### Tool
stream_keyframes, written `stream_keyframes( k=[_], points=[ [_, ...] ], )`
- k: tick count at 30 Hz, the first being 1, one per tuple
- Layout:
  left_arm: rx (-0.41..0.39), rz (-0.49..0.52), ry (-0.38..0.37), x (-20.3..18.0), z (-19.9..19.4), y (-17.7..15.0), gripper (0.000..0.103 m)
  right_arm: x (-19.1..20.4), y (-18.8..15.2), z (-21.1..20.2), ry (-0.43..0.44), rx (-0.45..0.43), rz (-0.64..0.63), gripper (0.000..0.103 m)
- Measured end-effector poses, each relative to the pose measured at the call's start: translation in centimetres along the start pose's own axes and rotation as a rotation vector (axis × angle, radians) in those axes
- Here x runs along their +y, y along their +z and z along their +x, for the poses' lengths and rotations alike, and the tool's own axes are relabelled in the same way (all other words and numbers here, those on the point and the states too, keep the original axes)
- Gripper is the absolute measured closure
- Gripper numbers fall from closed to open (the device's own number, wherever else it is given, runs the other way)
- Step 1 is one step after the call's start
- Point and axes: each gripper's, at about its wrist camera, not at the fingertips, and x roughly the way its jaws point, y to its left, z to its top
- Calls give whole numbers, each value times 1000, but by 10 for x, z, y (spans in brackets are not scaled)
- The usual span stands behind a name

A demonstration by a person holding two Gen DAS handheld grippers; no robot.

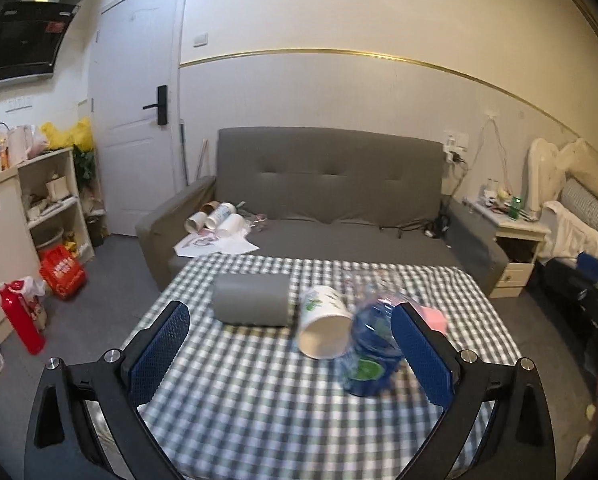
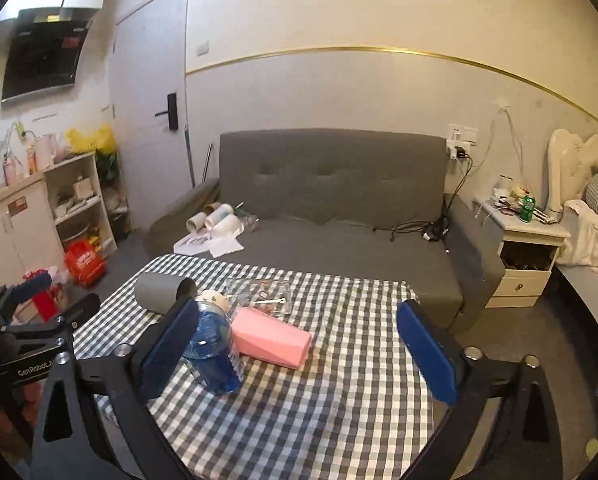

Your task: Flip cup upside down

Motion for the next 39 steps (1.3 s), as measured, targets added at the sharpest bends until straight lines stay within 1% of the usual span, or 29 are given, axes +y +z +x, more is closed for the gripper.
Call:
stream_keyframes(
  k=[2,5,7,9,13,17,21,24,29,39],
  points=[
    [3,37,7,-9,3,-7,0,-1,-12,5,-2,16,4,0],
    [16,57,-6,-15,8,-19,0,-3,-29,20,1,60,20,0],
    [34,70,6,-16,12,-23,0,-4,-39,29,7,96,33,0],
    [45,59,3,-12,14,-25,0,-2,-45,38,14,119,50,0],
    [53,34,10,-4,15,-30,0,2,-55,47,19,154,37,0],
    [59,32,10,-2,15,-32,0,7,-60,51,13,167,21,0],
    [45,24,-1,-2,13,-31,0,9,-58,52,16,177,25,0],
    [56,16,-2,0,13,-32,0,9,-57,50,21,171,40,0],
    [55,10,10,4,13,-31,0,6,-57,49,-9,164,33,0],
    [52,13,18,5,12,-29,0,4,-57,47,-9,153,43,0]
  ],
)
